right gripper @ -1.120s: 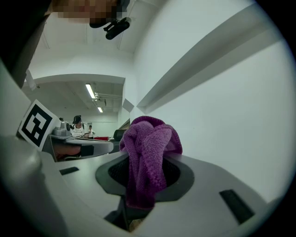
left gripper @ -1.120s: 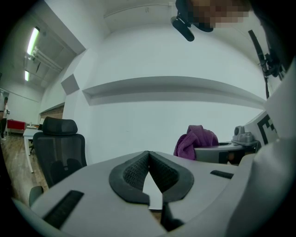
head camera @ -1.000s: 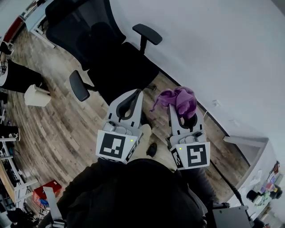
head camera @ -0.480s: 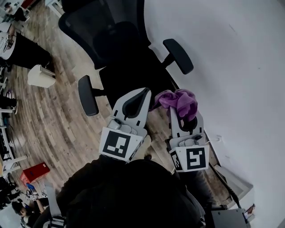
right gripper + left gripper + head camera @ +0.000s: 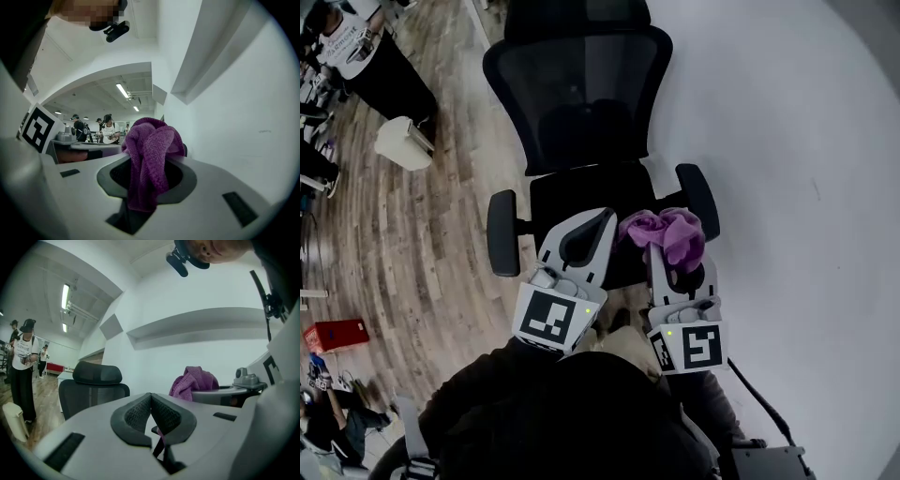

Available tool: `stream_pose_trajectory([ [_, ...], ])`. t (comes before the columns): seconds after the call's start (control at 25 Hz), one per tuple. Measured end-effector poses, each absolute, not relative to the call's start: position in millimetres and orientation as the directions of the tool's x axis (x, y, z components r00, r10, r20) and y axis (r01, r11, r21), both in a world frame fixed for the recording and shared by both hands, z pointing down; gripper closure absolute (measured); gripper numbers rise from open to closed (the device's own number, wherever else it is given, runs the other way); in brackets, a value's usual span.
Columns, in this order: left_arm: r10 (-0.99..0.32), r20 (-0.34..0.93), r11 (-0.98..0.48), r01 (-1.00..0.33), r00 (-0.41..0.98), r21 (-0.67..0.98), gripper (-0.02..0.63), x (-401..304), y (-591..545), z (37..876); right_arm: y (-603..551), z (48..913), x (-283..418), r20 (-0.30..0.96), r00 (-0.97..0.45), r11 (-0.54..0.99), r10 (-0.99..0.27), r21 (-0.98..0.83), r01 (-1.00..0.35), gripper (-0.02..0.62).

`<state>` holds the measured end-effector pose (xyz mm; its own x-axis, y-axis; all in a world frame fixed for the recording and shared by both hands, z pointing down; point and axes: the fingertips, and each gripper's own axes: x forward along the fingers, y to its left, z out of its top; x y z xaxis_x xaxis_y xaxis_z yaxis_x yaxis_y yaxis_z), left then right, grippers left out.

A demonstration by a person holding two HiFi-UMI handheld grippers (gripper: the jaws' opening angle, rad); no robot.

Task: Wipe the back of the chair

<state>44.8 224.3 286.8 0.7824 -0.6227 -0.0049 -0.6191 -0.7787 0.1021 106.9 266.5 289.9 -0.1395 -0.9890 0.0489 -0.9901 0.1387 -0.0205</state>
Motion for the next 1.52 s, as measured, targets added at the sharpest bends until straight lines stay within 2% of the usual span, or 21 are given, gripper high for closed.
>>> stream_pose_trajectory([
  [0.28, -0.719, 0.005, -0.693, -0.717, 0.695, 0.07, 0.598, 22, 183, 277, 220, 263, 101, 0.03, -0.24, 0.241, -0.97, 0.018, -0.97, 0.492],
  [0.92, -0.831, 0.075, -0.552, -0.834, 0.551, 0.01, 0.598, 97, 83, 265, 86, 264, 175, 0.031, -0.433, 0.431, -0.901, -0.044, -0.901, 0.492],
  [1.24, -0.882, 0.124, -0.46, -0.888, 0.455, -0.014, 0.598, 92, 40, 281, 21, 273, 187, -0.006, -0.473, 0.473, -0.881, -0.062, -0.879, 0.492],
  [1.52, -0.88, 0.111, -0.467, -0.884, 0.462, -0.02, 0.598, 81, 2, 293, -19, 281, 175, -0.008, -0.466, 0.466, -0.885, -0.063, -0.883, 0.493],
])
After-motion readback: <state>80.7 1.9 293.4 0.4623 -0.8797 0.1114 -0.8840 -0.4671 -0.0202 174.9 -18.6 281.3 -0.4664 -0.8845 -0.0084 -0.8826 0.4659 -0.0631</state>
